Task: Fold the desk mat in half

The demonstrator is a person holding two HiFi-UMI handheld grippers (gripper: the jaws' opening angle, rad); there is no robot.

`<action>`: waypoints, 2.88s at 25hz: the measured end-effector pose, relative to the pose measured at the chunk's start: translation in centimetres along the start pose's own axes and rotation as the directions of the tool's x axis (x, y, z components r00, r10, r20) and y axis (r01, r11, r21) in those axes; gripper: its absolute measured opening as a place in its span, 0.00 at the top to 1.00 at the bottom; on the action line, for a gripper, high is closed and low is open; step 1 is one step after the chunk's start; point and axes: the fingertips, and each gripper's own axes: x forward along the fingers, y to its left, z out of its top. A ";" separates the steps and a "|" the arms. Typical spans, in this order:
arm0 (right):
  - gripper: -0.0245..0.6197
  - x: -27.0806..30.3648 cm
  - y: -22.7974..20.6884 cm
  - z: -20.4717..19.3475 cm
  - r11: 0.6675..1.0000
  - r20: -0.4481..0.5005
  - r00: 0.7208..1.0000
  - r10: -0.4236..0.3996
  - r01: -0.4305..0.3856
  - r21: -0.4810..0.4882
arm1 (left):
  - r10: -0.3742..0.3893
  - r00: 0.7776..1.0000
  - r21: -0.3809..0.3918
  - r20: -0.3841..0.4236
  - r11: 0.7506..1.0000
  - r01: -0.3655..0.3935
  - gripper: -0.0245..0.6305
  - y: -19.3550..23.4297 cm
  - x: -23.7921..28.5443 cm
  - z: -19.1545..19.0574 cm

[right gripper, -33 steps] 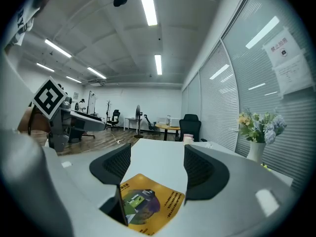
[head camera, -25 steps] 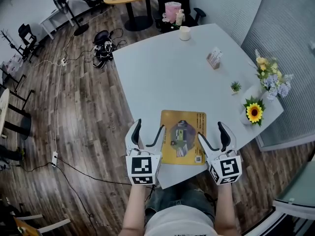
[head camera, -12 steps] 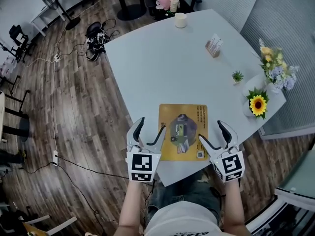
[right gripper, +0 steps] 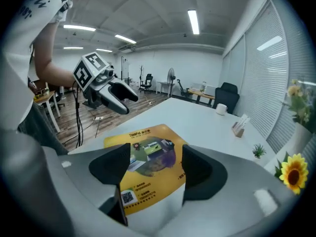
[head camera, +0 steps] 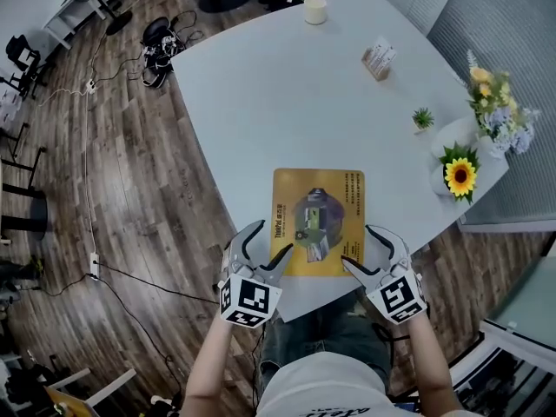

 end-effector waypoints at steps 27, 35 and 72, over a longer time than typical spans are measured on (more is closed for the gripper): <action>0.55 1.4 7.1 -12.6 0.914 -0.321 0.891 0.322 -0.381 -0.142 | -0.344 0.874 0.212 -0.343 0.878 0.429 0.50 -10.1 2.2 -11.3; 0.55 1.7 7.0 -13.2 0.899 -0.346 0.875 0.339 -0.410 -0.155 | -0.389 0.844 0.202 -0.369 0.853 0.481 0.49 -10.4 2.7 -12.1; 0.80 1.5 3.4 -10.0 0.925 -0.241 0.914 0.326 -0.360 -0.117 | -0.442 0.845 0.131 -0.300 0.859 0.496 0.79 -8.0 3.3 -7.3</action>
